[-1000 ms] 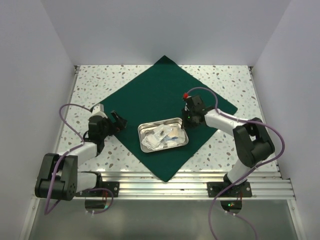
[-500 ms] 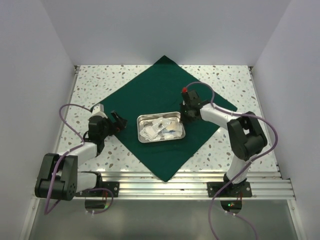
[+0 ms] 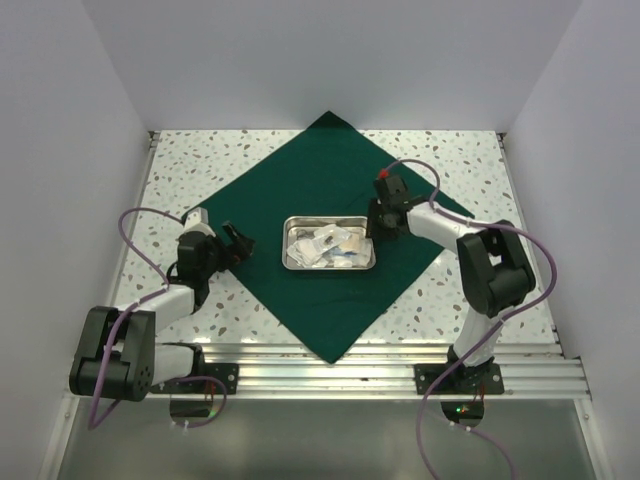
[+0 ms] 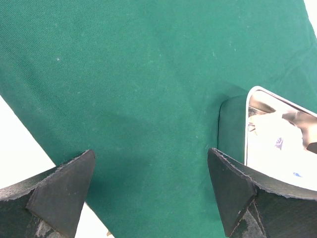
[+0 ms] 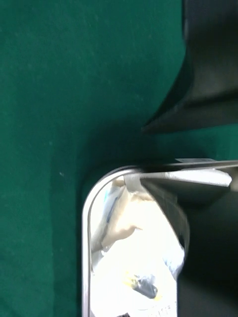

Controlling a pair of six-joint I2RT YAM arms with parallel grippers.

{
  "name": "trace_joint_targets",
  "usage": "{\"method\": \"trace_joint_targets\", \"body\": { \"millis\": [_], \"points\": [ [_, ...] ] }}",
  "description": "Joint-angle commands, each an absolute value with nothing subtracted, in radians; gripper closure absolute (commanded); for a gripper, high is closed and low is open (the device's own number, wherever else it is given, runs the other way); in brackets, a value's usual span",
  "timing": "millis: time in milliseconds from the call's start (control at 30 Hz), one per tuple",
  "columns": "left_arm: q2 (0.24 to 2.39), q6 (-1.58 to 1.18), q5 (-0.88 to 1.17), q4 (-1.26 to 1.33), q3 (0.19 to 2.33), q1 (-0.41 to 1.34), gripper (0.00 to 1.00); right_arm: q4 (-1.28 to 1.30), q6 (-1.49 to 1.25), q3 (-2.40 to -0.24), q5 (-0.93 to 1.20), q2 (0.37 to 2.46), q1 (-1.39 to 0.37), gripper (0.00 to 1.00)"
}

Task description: Prepare the surgical pack

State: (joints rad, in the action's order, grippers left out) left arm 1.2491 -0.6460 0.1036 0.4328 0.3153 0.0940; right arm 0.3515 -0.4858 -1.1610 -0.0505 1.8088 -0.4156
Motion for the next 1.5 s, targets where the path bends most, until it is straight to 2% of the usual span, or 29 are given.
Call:
{"method": "trace_joint_targets", "body": {
  "millis": [0,100,233,367,433,533,700,800,867,1067,1167,1367,1467],
  "points": [
    [1.247,-0.64,0.089,0.488,0.31,0.101,0.0,0.377,-0.476,-1.195,-0.112,1.795,-0.408,0.53],
    [1.238,-0.637,0.086,0.485,0.31,0.101,0.0,0.414,-0.46,-1.198,-0.147,1.711,-0.41,0.46],
    [1.221,-0.634,0.081,0.479,0.308,0.101,0.0,0.446,-0.407,-1.157,-0.199,1.545,-0.41,0.46],
    [1.203,-0.634,0.1,0.477,0.308,0.101,0.0,0.428,-0.218,-1.002,-0.031,1.363,-0.446,0.45],
    [1.197,-0.634,0.104,0.477,0.308,0.101,0.0,0.46,-0.181,-0.96,-0.003,1.321,-0.512,0.41],
    [1.181,-0.634,0.103,0.474,0.305,0.101,0.0,0.503,-0.169,-0.901,-0.027,1.273,-0.645,0.42],
    [1.178,-0.634,0.112,0.474,0.302,0.103,0.0,0.529,-0.293,-0.836,-0.124,1.2,-0.912,0.41],
    [1.178,-0.637,0.118,0.476,0.302,0.106,0.0,0.523,-0.336,-0.796,-0.16,1.171,-1.044,0.36],
    [1.175,-0.643,0.126,0.479,0.301,0.109,0.0,0.483,-0.339,-0.75,-0.135,1.166,-1.145,0.34],
    [1.164,-0.641,0.12,0.477,0.299,0.115,0.0,0.382,-0.337,-0.719,-0.213,1.29,-1.424,0.36],
    [1.158,-0.638,0.115,0.476,0.296,0.115,0.0,0.353,-0.331,-0.738,-0.224,1.354,-1.489,0.38],
    [1.158,-0.638,0.117,0.476,0.298,0.117,0.0,0.348,-0.339,-0.788,-0.248,1.469,-1.494,0.42],
    [1.158,-0.638,0.118,0.474,0.299,0.117,0.0,0.321,-0.339,-0.792,-0.275,1.511,-1.494,0.47]
  ]
}}
